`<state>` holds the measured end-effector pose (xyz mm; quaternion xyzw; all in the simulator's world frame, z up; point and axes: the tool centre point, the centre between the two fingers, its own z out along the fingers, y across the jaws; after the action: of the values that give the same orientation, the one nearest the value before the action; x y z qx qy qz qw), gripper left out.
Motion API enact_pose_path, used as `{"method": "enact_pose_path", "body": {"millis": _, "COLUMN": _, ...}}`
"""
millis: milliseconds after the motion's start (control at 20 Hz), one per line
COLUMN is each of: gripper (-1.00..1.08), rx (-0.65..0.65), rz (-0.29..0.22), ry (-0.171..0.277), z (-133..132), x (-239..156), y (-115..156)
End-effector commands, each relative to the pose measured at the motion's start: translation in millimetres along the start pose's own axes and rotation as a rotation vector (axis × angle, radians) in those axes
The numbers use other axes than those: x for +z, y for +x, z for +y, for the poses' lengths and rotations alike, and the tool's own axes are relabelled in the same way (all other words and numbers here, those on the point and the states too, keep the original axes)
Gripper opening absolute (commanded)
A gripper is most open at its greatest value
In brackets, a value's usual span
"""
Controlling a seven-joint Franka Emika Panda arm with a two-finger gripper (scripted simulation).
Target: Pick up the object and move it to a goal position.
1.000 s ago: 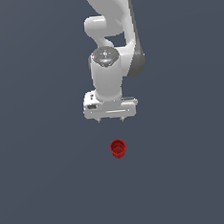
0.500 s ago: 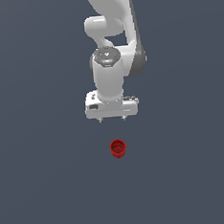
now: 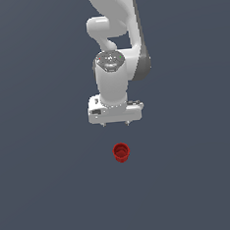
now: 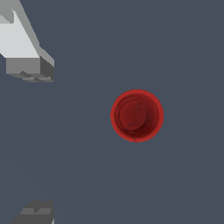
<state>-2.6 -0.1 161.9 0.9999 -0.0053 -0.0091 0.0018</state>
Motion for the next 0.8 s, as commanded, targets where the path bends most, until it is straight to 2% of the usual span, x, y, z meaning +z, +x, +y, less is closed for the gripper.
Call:
{"method": "enact_pose_path", "body": {"millis": 0, "gripper": 1.00, "rx": 0.002, "rz": 0.001, "ry": 0.000, "z": -1, "x": 3, "y": 6}}
{"method": "enact_pose_path", "body": {"millis": 750, "gripper": 1.00, "rx": 0.027, "rz": 0.014, "ry": 0.002, "z": -12, "x": 49, "y": 67}}
